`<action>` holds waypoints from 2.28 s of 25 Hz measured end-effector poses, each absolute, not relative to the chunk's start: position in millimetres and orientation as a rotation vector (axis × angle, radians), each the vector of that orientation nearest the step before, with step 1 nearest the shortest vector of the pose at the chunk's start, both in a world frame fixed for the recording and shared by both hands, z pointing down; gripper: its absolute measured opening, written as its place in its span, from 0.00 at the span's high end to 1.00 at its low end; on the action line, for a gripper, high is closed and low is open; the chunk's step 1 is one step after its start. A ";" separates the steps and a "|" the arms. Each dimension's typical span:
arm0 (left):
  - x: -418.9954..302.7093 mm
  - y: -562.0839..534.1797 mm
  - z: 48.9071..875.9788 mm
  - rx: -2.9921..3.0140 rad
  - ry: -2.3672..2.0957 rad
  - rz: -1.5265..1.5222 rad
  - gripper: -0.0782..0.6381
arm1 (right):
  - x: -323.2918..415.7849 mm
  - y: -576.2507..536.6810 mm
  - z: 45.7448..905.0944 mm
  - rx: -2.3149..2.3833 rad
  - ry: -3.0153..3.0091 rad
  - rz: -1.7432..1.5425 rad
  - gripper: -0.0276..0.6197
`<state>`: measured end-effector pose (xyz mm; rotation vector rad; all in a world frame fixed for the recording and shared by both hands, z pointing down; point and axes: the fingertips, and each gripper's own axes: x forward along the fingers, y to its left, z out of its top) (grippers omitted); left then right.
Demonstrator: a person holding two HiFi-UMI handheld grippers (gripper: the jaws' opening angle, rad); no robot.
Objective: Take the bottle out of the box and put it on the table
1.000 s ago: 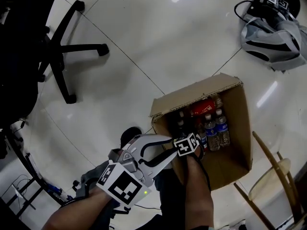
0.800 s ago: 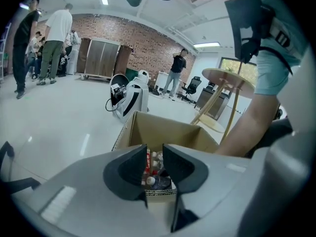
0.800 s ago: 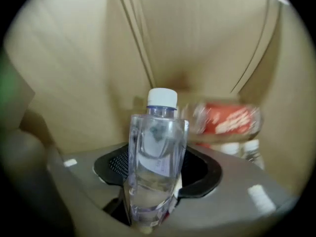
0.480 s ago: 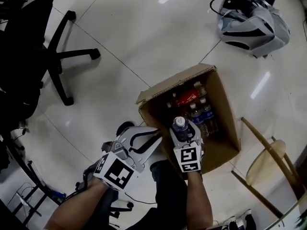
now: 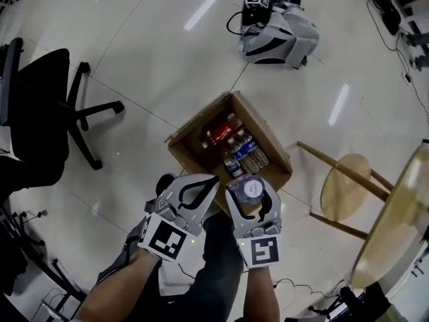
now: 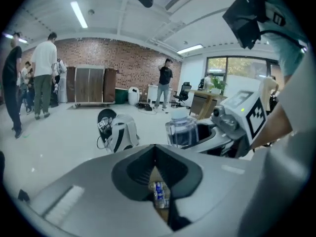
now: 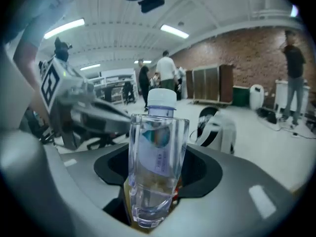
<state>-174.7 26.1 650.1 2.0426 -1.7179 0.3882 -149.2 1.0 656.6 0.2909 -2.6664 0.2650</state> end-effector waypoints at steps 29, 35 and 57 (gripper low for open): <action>263.5 -107.0 231.3 2.920 -1.192 0.062 0.88 | 294.6 -103.3 226.9 1.338 -2.734 -0.009 0.54; 326.8 -159.5 266.6 2.866 -1.177 0.132 0.88 | 355.5 -160.4 278.3 1.286 -2.713 -0.019 0.54; 344.7 -259.2 362.8 2.746 -1.164 0.198 0.88 | 371.8 -240.3 382.9 1.177 -2.643 -0.025 0.47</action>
